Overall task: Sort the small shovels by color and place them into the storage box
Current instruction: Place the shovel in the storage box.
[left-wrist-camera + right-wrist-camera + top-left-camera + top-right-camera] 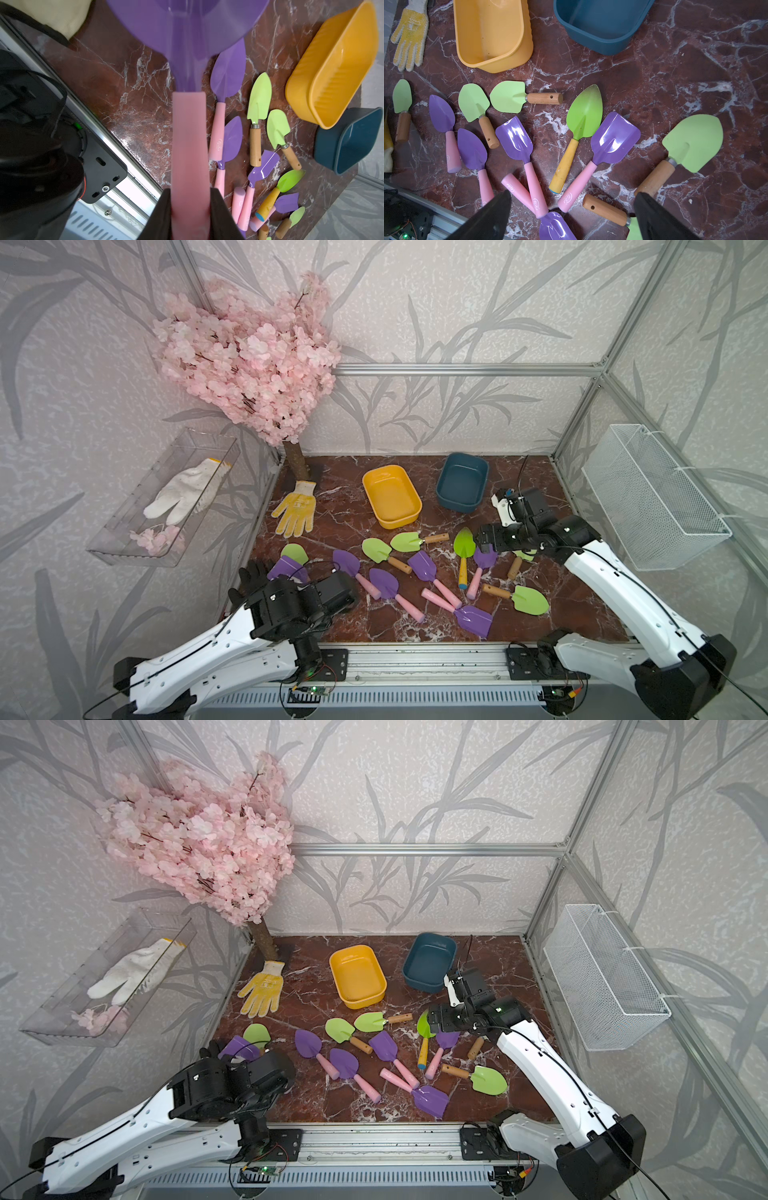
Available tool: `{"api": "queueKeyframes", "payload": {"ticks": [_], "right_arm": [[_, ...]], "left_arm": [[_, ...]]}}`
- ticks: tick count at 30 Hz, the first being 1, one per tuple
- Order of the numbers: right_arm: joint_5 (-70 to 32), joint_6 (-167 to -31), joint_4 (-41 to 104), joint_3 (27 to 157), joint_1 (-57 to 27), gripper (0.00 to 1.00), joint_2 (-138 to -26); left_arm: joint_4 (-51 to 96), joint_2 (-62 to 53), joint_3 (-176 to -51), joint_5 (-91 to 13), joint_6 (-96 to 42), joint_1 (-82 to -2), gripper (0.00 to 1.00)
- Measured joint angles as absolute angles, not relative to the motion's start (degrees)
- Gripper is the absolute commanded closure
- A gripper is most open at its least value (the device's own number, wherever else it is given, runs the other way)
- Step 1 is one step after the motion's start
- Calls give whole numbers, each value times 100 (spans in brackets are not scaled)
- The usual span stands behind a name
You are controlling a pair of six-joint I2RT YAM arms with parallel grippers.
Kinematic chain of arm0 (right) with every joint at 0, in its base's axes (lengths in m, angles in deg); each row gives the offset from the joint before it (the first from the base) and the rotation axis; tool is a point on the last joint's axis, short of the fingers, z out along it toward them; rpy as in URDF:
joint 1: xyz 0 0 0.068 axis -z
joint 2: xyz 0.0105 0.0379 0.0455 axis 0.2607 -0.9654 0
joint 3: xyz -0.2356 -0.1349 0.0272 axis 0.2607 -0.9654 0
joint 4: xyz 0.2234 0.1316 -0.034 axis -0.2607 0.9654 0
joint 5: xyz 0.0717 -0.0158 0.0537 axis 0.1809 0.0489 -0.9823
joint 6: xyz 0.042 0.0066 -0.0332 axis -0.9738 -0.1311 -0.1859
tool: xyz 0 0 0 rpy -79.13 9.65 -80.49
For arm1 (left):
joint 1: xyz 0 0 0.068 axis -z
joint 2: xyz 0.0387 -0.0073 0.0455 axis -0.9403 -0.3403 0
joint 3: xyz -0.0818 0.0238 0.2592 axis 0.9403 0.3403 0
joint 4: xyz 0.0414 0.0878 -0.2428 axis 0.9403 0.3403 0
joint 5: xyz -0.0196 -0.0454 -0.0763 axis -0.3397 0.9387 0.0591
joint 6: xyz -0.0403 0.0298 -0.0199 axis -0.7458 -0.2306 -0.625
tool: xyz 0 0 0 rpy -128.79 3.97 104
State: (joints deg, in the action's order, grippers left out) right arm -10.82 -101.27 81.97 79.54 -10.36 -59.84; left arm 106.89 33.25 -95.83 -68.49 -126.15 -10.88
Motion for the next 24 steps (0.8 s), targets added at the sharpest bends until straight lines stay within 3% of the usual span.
{"api": "queueKeyframes", "payload": {"ticks": [6, 15, 24], "right_arm": [[-1073, -10129, 8190, 7954, -1036, 3, -6028], [-960, -10122, 8330, 8020, -1036, 2, -6034], [-931, -10090, 8477, 8282, -1001, 2, -6117]], "left_arm": [[10302, 1478, -11550, -7007, -10836, -1703, 100], [9447, -423, -13139, -6261, -7763, -3141, 100], [9708, -3066, -16251, -5816, -5818, -3438, 100]]}}
